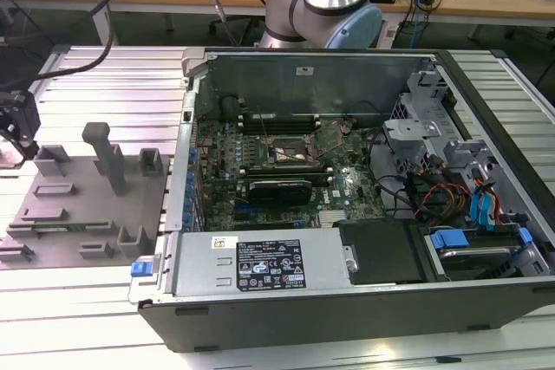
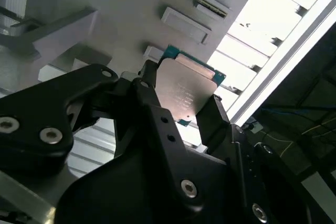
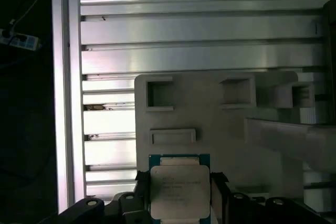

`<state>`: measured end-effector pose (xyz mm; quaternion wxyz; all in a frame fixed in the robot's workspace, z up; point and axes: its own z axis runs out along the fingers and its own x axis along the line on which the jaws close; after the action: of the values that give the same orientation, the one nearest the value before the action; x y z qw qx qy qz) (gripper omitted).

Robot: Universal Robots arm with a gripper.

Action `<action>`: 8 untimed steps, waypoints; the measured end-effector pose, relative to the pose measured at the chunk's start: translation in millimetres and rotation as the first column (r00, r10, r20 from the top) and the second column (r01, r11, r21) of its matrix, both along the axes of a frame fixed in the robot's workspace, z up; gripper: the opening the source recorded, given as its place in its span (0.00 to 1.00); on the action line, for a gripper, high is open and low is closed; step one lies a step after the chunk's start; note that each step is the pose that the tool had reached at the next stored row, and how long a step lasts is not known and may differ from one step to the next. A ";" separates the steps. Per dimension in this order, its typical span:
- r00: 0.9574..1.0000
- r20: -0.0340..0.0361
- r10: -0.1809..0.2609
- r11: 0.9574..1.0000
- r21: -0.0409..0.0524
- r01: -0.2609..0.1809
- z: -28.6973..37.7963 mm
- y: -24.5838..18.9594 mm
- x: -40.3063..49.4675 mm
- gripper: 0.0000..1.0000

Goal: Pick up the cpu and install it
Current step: 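Pick up the cpu and move it towards the insertion slot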

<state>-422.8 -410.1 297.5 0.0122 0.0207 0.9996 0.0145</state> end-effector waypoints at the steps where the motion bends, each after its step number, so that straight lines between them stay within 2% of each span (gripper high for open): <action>1: 1.000 0.000 0.000 1.000 0.000 0.000 4.3 0.2 0.0 0.55; 8: 1.000 0.000 0.000 1.000 -0.002 0.000 19.0 1.0 0.0 0.55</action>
<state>-422.9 -409.2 316.5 0.0123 0.0207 0.9996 0.0135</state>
